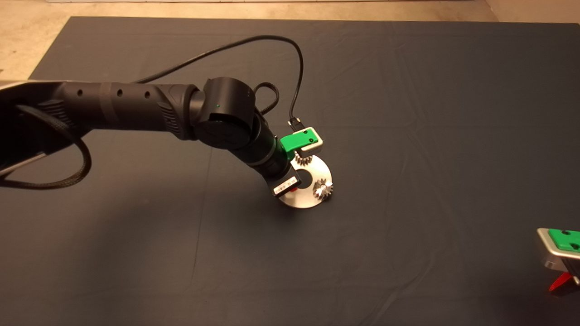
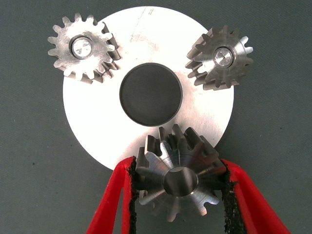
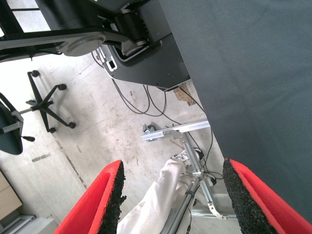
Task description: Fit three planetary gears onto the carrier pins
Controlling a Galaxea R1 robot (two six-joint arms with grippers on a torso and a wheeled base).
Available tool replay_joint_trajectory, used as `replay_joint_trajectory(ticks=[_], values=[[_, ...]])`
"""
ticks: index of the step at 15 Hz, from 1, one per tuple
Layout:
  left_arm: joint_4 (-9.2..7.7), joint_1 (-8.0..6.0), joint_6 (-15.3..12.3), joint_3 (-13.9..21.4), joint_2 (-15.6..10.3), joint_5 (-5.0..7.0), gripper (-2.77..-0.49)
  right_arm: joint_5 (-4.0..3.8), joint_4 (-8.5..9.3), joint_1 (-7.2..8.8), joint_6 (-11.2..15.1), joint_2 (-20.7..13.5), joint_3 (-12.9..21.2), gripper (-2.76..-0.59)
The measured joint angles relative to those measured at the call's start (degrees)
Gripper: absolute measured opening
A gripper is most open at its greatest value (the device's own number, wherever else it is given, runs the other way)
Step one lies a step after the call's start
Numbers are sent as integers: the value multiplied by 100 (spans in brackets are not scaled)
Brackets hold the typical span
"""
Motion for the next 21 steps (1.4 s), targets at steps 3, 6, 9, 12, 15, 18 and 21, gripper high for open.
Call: replay_joint_trajectory(ticks=[3,6,9,12,15,18,21], values=[[1,0,96,0,0,16,-240,2,0,-2,0,2,0,-188],[1,0,127,0,0,20,-240,2,0,0,0,0,0,-188],[3,1,165,0,-2,20,-240,2,0,-2,0,-15,0,-188],[81,73,256,-1,-2,27,-240,2,-2,-2,0,-33,0,-188],[103,122,254,-1,-2,28,-240,11,0,0,0,-33,0,-188],[108,210,256,-1,-4,28,-240,11,0,-2,0,-47,0,-188],[110,222,406,-22,-28,90,-240,11,0,-1,0,-47,0,-188]])
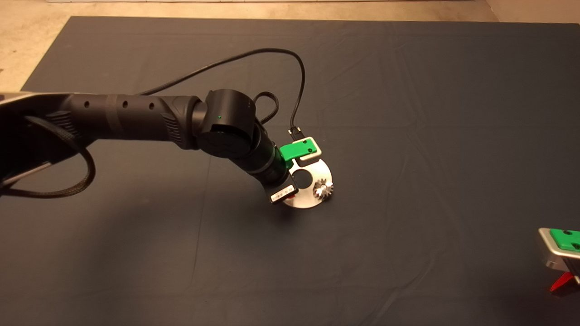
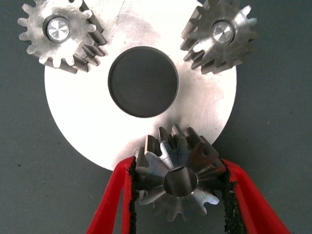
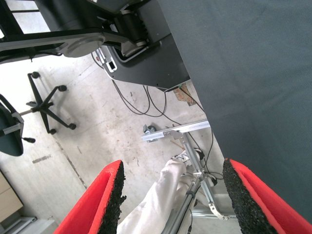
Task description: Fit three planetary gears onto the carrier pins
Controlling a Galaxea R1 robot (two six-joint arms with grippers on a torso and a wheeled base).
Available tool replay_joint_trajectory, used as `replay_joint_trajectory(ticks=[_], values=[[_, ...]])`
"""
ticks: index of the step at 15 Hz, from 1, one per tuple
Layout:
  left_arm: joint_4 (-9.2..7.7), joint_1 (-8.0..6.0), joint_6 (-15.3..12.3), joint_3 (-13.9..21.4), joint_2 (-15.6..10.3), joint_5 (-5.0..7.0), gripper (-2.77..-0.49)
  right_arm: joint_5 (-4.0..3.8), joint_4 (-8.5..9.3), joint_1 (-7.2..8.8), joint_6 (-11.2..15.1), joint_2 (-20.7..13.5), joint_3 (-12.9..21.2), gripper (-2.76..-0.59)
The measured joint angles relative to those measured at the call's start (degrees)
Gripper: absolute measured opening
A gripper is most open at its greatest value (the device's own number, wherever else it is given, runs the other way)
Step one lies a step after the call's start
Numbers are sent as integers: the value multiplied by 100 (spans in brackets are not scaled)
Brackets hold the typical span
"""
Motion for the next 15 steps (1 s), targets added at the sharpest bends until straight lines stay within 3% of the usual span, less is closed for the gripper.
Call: replay_joint_trajectory(ticks=[4,7,15], values=[[0,0,173,-170,6,26,-240,4,-2,1,0,0,0,-188],[-7,-1,297,-265,14,-21,-240,2,0,1,0,0,0,-188],[-11,2,305,-273,26,-22,-240,2,-2,1,0,18,-9,-188]])
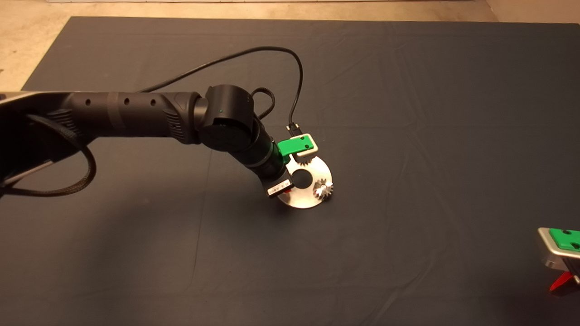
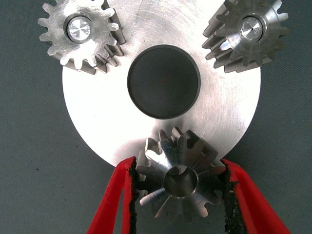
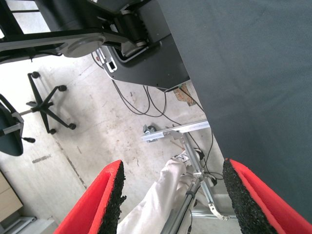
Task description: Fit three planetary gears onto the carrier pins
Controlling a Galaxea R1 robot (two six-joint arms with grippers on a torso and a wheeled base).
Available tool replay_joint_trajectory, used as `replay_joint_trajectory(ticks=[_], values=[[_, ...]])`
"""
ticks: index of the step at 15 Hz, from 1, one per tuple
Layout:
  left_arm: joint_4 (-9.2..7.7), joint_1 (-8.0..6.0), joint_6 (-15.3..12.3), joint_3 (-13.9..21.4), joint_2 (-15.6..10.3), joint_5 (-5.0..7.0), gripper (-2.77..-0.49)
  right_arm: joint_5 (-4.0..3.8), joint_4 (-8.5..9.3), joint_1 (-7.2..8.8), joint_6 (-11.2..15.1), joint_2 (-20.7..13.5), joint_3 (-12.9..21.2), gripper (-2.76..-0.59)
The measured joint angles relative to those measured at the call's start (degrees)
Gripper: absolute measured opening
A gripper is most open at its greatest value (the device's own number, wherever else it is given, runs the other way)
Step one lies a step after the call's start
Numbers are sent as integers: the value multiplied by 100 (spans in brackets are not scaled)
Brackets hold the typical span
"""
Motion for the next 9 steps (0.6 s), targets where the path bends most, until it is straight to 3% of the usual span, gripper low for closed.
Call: replay_joint_trajectory(ticks=[3,9], values=[[3,2,1,35,2,91,-240,2,0,0,0,6,-11,-188],[-68,1,4,66,-20,113,-240,5,0,0,-2,193,-177,-188]])
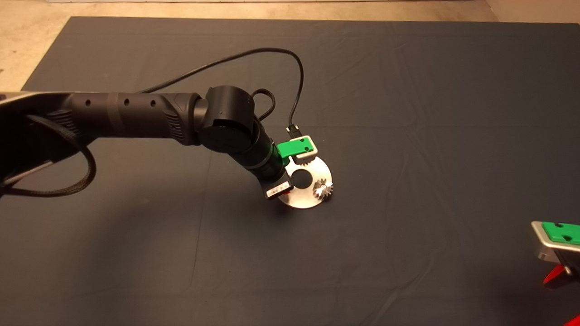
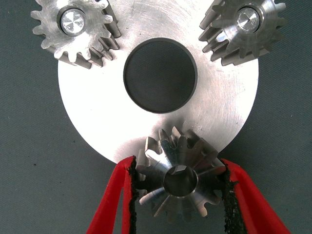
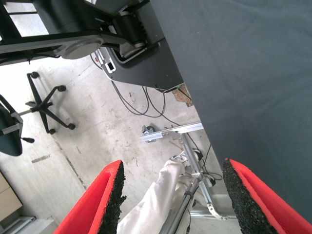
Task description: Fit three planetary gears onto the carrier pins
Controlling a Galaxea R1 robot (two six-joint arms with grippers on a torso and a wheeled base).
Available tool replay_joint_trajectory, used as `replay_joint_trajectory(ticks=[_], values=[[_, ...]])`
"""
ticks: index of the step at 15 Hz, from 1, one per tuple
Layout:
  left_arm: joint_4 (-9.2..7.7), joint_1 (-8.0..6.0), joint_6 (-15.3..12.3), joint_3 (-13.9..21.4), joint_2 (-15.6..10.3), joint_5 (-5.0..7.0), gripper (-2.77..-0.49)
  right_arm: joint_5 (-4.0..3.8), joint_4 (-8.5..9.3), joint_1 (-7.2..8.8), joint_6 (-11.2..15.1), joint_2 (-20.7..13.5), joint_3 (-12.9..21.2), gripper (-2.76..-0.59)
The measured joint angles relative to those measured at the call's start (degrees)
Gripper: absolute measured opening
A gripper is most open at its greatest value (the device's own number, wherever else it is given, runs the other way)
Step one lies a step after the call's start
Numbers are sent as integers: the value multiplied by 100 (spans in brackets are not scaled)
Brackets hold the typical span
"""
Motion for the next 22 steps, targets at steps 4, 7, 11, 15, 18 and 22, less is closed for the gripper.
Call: replay_joint_trajectory(ticks=[4,7,11,15,18,22], values=[[-17,-1,-2,0,-12,-5,-240,-3,0,0,0,4,-28,-188],[-20,-1,-6,0,-12,-17,-240,-5,0,0,0,51,-88,-188],[-105,6,-17,0,-33,-130,-240,-5,0,0,0,125,-152,-188],[-138,15,-20,-2,-78,-234,-240,2,0,0,0,290,-267,-188],[-177,15,-20,-2,-87,-247,-240,-2,0,0,0,304,-299,-188],[-202,17,-146,-2,-85,-303,-240,-2,0,0,0,367,-435,-188]])
